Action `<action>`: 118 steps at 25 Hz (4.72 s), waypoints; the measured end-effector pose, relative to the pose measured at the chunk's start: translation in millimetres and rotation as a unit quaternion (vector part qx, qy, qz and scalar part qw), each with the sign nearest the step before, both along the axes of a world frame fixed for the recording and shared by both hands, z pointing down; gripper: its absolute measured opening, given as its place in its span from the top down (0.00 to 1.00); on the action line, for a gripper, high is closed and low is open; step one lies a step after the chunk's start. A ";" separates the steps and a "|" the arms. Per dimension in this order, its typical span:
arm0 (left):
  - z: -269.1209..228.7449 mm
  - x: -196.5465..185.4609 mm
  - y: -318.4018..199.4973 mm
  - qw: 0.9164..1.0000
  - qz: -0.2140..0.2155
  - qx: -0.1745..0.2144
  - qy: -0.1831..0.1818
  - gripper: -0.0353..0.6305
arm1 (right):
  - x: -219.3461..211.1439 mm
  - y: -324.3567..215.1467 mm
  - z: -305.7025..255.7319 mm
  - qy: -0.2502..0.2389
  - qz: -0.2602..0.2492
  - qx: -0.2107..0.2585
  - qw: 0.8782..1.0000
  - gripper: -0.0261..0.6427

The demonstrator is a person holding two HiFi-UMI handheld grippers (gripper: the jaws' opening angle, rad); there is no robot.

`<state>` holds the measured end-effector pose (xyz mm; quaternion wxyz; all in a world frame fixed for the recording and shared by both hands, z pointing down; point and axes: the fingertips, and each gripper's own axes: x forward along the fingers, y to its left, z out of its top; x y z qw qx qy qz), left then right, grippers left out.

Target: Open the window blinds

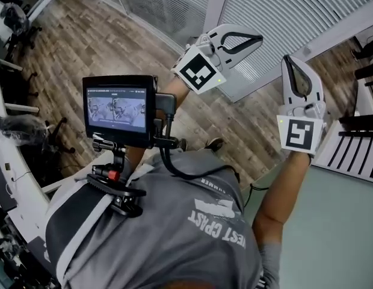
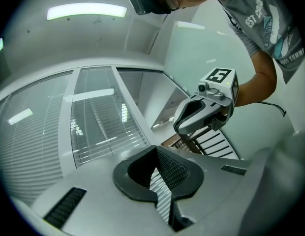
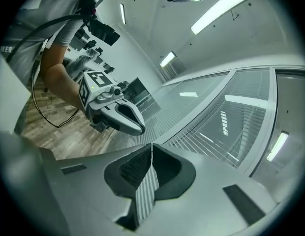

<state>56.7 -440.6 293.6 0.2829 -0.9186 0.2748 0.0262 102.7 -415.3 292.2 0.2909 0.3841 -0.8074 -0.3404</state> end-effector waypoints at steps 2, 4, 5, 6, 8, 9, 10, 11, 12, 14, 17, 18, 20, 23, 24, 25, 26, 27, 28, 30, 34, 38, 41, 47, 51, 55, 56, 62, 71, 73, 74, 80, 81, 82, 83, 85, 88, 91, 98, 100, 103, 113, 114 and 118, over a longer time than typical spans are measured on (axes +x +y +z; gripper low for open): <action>8.9 17.2 -30.6 1.000 -0.006 -0.006 -0.012 0.94 | 14.0 -30.0 6.7 0.007 -0.007 -0.005 1.000 0.95; 7.5 14.7 -21.5 1.000 -0.006 -0.005 -0.013 0.94 | 9.8 -21.8 3.9 0.015 -0.007 -0.001 1.000 0.95; 1.9 6.5 -5.8 1.000 -0.005 -0.001 -0.009 0.94 | 1.7 -6.4 -2.2 0.018 -0.004 0.005 1.000 0.95; -4.4 -2.3 9.0 1.000 -0.005 0.003 -0.004 0.94 | -6.4 8.7 -8.9 0.021 0.000 0.012 1.000 0.95; -11.3 -4.4 7.7 1.000 -0.007 0.011 0.005 0.94 | -7.4 7.9 -12.7 0.025 0.003 0.016 1.000 0.95; -9.1 4.6 -10.8 1.000 -0.008 0.009 0.006 0.94 | 1.3 -10.8 -8.8 0.025 0.001 0.012 1.000 0.95; -4.1 16.7 -34.5 1.000 -0.011 0.004 0.003 0.94 | 12.9 -34.8 -3.6 0.025 -0.001 0.006 1.000 0.95; 0.3 28.7 -56.8 1.000 -0.013 0.000 -0.001 0.94 | 24.1 -57.6 0.1 0.026 -0.003 0.002 1.000 0.95; 1.8 38.0 -73.0 1.000 -0.014 -0.002 -0.002 0.94 | 32.4 -74.4 1.0 0.026 -0.005 0.002 1.000 0.95; -2.5 46.1 -79.6 1.000 -0.018 0.006 -0.004 0.94 | 38.2 -81.4 -4.0 0.028 -0.010 0.009 1.000 0.95; -13.5 49.4 -36.7 1.000 -0.016 0.023 -0.001 0.94 | 39.4 -39.9 -11.8 0.028 -0.008 0.021 0.999 0.95; -15.9 51.7 -21.5 0.999 -0.014 0.029 0.003 0.94 | 41.7 -26.6 -12.2 0.030 -0.004 0.024 0.999 0.95; -11.7 56.7 -7.5 0.999 -0.010 0.031 -0.001 0.94 | 45.9 -16.3 -7.7 0.031 0.006 0.026 0.999 0.95; 12.2 58.5 -34.2 1.000 -0.013 0.003 -0.023 0.94 | 45.5 -43.1 11.3 0.028 0.011 0.008 1.000 0.95; 18.1 58.2 -48.8 1.000 -0.013 -0.007 -0.024 0.94 | 45.1 -57.4 16.9 0.030 0.014 0.002 0.999 0.95; 21.6 58.3 -61.7 1.000 -0.012 -0.015 -0.024 0.94 | 45.8 -70.0 20.7 0.032 0.019 -0.002 0.999 0.95; 23.2 59.5 -71.1 0.999 -0.010 -0.019 -0.024 0.94 | 47.8 -79.4 22.7 0.035 0.027 -0.003 0.999 0.95; 23.6 61.8 -76.6 1.000 -0.006 -0.017 -0.025 0.94 | 51.1 -85.0 23.8 0.038 0.037 -0.002 0.999 0.95; 23.9 65.4 -78.8 1.000 -0.001 -0.012 -0.027 0.94 | 55.6 -87.5 25.2 0.042 0.050 0.000 0.998 0.95; 25.5 74.2 -77.9 1.000 0.011 -0.003 -0.028 0.94 | 67.8 -86.9 32.4 0.057 0.078 0.003 0.995 0.95; 33.9 93.3 -68.9 0.999 0.027 0.006 -0.043 0.94 | 100.1 -84.8 58.8 0.078 0.153 0.003 0.985 0.95; 43.8 111.0 -55.6 0.997 0.047 0.019 -0.065 0.94 | 128.4 -69.5 78.4 0.042 0.230 -0.002 0.972 0.95; 50.1 121.7 -43.6 0.995 0.059 0.024 -0.077 0.94 | 136.8 -50.1 102.4 -0.006 0.270 -0.024 0.963 0.92; 60.6 138.7 -26.0 0.992 0.090 0.025 -0.090 0.94 | 151.5 -42.9 134.9 0.069 0.330 0.012 0.941 0.81; 62.7 143.1 -16.8 0.989 0.105 0.030 -0.096 0.94 | 159.0 -43.5 140.1 0.142 0.355 0.065 0.922 0.81; 59.7 147.5 -11.6 0.989 0.113 0.032 -0.095 0.94 | 167.0 -37.5 133.9 0.085 0.371 0.074 0.922 0.81; 59.7 148.3 -10.8 0.988 0.114 0.032 -0.095 0.94 | 168.2 -35.7 132.2 0.046 0.372 0.068 0.925 0.81; 60.4 148.7 -8.6 0.988 0.118 0.031 -0.092 0.94 | 175.3 -28.5 123.2 -0.264 0.365 -0.007 0.893 0.81; 59.4 148.0 -9.6 0.988 0.118 0.032 -0.089 0.94 | 186.6 -30.1 127.9 -0.345 0.360 -0.072 0.864 0.81; 59.4 148.2 -10.0 0.988 0.118 0.032 -0.090 0.94 | 182.9 -31.1 139.3 -0.084 0.389 -0.029 0.917 0.79; 59.2 148.2 -10.6 0.989 0.117 0.032 -0.090 0.94 | 183.3 -31.6 143.8 0.028 0.393 -0.004 0.919 0.78; 61.2 143.5 -14.5 0.989 0.111 0.028 -0.091 0.94 | 180.1 -29.9 134.9 0.209 0.367 0.094 0.902 0.73; 61.6 143.2 -14.8 0.989 0.110 0.027 -0.091 0.94 | 178.6 -30.6 133.4 0.210 0.362 0.096 0.903 0.73; 61.7 144.1 -14.5 0.989 0.111 0.026 -0.090 0.94 | 178.2 -30.5 132.8 0.213 0.359 0.097 0.903 0.73; 61.6 145.4 -13.8 0.989 0.112 0.025 -0.090 0.94 | 177.9 -29.6 132.4 0.216 0.357 0.098 0.904 0.73; 60.4 147.1 -12.7 0.989 0.115 0.025 -0.089 0.94 | 175.8 -27.7 130.7 0.222 0.351 0.101 0.904 0.73; 59.5 148.8 -10.3 0.989 0.118 0.023 -0.089 0.94 | 166.9 -23.6 129.7 0.233 0.334 0.105 0.907 0.73; 61.8 149.7 -6.2 0.988 0.122 0.024 -0.090 0.94 | 147.7 -17.3 130.5 0.257 0.302 0.127 0.909 0.73; 61.1 147.6 -9.1 0.989 0.118 0.022 -0.085 0.94 | 152.5 -26.0 127.2 0.166 0.332 0.100 0.923 0.78; 60.9 146.2 -11.5 0.990 0.114 0.020 -0.085 0.94 | 155.2 -25.3 121.8 0.058 0.350 0.086 0.931 0.78; 63.0 144.5 -12.8 0.990 0.110 0.018 -0.085 0.94 | 161.3 -22.0 114.4 -0.193 0.362 0.038 0.911 0.78; 59.3 151.6 -5.0 0.989 0.125 0.022 -0.082 0.94 | 147.3 -5.0 105.3 0.024 0.350 0.087 0.932 0.79; 59.1 151.7 -4.8 0.988 0.125 0.023 -0.082 0.94 | 142.2 -4.3 109.5 0.126 0.340 0.112 0.925 0.79; 60.6 150.2 -6.2 0.989 0.123 0.017 -0.081 0.94 | 151.9 -15.1 129.4 0.269 0.324 0.112 0.900 0.79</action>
